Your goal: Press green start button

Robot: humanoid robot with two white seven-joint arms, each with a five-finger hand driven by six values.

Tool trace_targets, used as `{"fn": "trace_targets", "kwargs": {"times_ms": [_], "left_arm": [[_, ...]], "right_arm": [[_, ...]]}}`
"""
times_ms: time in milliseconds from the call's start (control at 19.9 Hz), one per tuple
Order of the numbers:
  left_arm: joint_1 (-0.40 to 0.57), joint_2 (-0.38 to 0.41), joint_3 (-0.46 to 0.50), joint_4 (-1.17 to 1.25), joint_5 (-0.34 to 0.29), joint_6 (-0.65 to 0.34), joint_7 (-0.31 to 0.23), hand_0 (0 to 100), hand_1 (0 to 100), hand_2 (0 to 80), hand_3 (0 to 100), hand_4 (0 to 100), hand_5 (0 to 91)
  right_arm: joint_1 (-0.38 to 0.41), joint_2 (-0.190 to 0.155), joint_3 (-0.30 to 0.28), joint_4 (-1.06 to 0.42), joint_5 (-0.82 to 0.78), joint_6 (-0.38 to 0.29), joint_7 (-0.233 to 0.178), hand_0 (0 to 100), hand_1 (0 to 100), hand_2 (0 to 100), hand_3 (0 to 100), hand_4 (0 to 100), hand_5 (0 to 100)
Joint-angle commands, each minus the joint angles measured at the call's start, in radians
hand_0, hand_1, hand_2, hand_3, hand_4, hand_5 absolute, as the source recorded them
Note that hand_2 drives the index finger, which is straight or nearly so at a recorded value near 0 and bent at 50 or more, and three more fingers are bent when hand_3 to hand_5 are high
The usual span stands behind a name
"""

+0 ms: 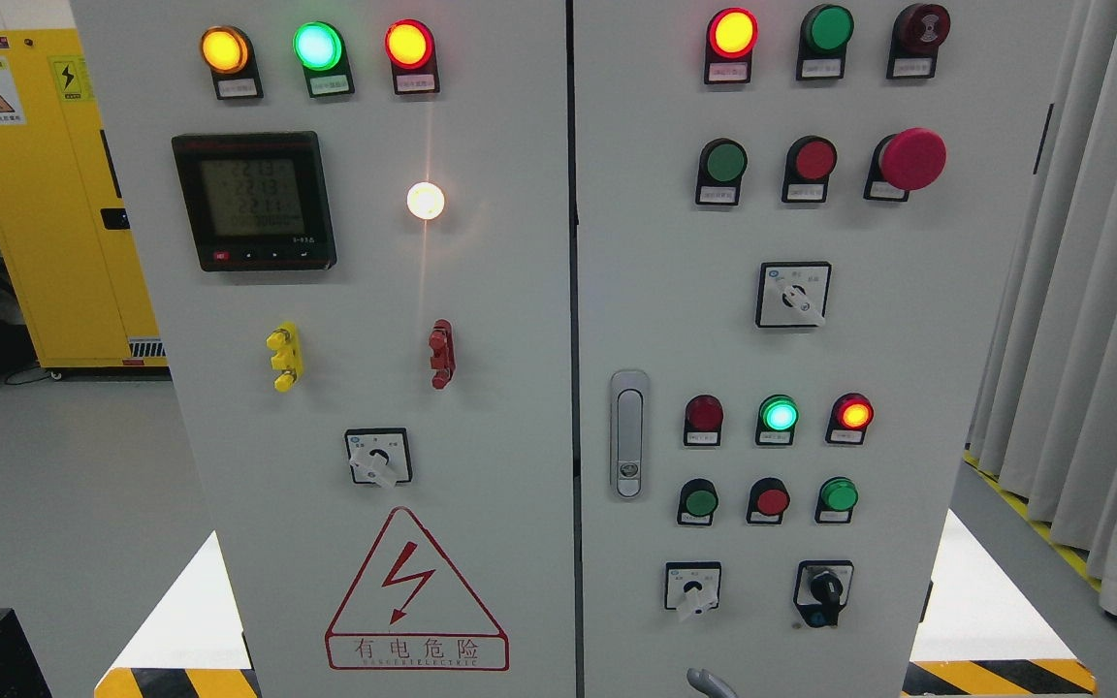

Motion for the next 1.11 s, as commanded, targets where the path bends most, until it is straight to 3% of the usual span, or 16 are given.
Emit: {"fn": "trace_targets", "kwargs": {"times_ms": [0, 1058], "left_arm": [[0.000, 0.000, 0.000, -0.001, 0.000, 0.000, 0.000, 12, 56, 0.0, 0, 0, 0.0], [0.000, 0.000, 0.000, 0.000, 0.000, 0.000, 0.000, 12, 56, 0.0, 0, 0, 0.0]], "right_arm": [[0.003, -0.003, -0.009, 0.004, 0.000, -0.001, 0.000, 36, 60, 0, 15, 22, 21], [0.001, -0.005, -0.014, 0.003, 0.008, -0.002, 0.001, 35, 60, 0, 15, 24, 22]]}}
